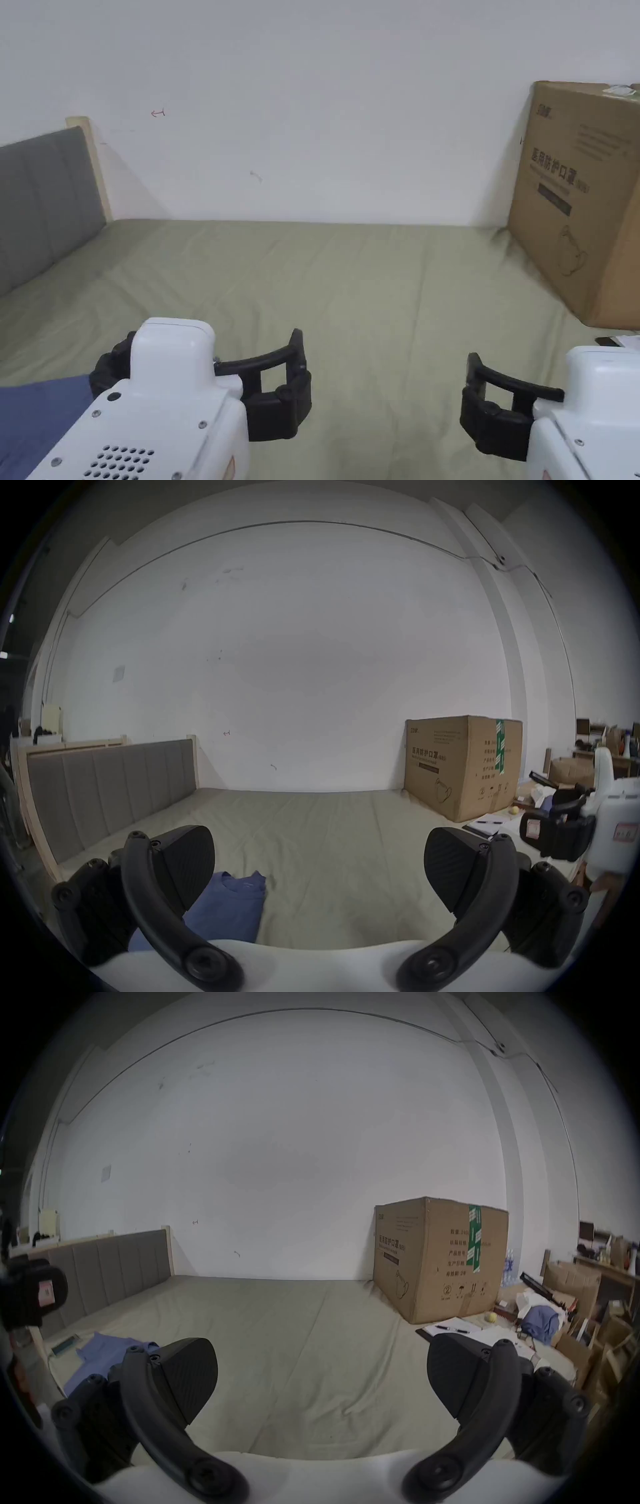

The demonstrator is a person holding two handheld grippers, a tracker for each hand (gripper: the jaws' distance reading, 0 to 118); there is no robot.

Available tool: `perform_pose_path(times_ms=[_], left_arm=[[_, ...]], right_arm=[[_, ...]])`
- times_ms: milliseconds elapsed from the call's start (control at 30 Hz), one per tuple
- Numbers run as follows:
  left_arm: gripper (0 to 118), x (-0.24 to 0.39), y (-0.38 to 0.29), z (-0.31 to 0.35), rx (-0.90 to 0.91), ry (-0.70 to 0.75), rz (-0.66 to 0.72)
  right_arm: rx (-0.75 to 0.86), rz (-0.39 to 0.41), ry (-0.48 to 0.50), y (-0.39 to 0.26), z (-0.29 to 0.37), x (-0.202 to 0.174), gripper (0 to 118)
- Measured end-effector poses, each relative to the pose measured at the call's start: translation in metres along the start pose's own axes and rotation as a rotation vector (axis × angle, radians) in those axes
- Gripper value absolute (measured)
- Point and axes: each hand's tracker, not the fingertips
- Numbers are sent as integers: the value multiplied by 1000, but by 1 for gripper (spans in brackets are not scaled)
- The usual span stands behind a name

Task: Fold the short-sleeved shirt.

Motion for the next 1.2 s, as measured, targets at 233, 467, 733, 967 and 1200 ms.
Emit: perform_pose_path(times_ms=[233, 467, 733, 967, 1200], left_arm=[[118, -29, -14, -5, 4, -124, 618], [118, -74, -67, -17, -49, -138, 1315], [118, -15, 5, 3, 74, 92, 106], [118, 9, -12, -3, 27, 45, -245], [118, -3, -6, -8, 29, 42, -105]], right_arm=[[128, 614, -48, -13, 10, -54, 118], [108, 686, 54, -29, 10, -71, 118], [91, -193, -65, 2, 4, 0, 118], [39, -172, -134, -16, 0, 13, 118], [67, -98, -103, -9, -1, 6, 118]])
